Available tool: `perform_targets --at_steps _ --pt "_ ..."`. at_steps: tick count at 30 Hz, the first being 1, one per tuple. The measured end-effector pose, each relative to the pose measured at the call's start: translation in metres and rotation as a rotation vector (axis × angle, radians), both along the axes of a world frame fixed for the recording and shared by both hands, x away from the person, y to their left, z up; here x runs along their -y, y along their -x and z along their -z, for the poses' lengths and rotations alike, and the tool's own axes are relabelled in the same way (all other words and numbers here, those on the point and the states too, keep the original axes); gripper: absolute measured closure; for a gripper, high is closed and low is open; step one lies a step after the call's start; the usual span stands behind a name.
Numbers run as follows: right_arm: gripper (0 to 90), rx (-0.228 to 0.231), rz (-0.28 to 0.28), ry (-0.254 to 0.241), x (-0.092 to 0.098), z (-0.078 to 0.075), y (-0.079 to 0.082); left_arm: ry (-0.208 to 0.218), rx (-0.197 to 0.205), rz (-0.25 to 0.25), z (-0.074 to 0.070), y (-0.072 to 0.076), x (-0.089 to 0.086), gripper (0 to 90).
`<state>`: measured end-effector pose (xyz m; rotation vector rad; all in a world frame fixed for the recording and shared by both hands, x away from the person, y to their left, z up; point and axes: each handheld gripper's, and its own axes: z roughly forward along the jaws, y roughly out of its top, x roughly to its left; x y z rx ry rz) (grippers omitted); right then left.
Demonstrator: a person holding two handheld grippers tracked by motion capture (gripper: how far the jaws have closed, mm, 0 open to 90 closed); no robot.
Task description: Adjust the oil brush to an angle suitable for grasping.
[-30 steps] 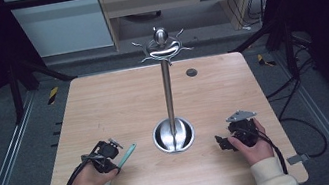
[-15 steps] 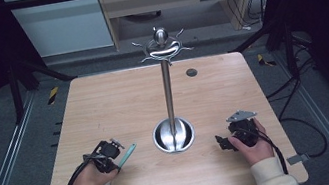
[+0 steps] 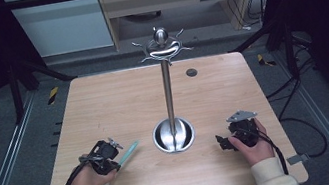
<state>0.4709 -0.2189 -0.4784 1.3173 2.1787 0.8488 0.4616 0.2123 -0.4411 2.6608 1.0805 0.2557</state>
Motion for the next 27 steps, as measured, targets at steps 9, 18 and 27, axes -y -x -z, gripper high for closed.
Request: perform_targets --at_steps 9,18,27 --pt "7.7 -0.009 0.003 0.014 0.001 0.003 0.000 0.132 0.121 0.013 -0.020 0.013 -0.012 81.7" --pt "7.7 -0.005 0.003 0.022 0.001 0.003 -0.001 0.244 0.246 -0.009 -0.039 0.021 -0.025 81.8" --pt "7.7 -0.006 0.001 0.025 0.000 0.003 0.000 0.321 0.332 -0.018 -0.055 0.026 -0.032 81.8"
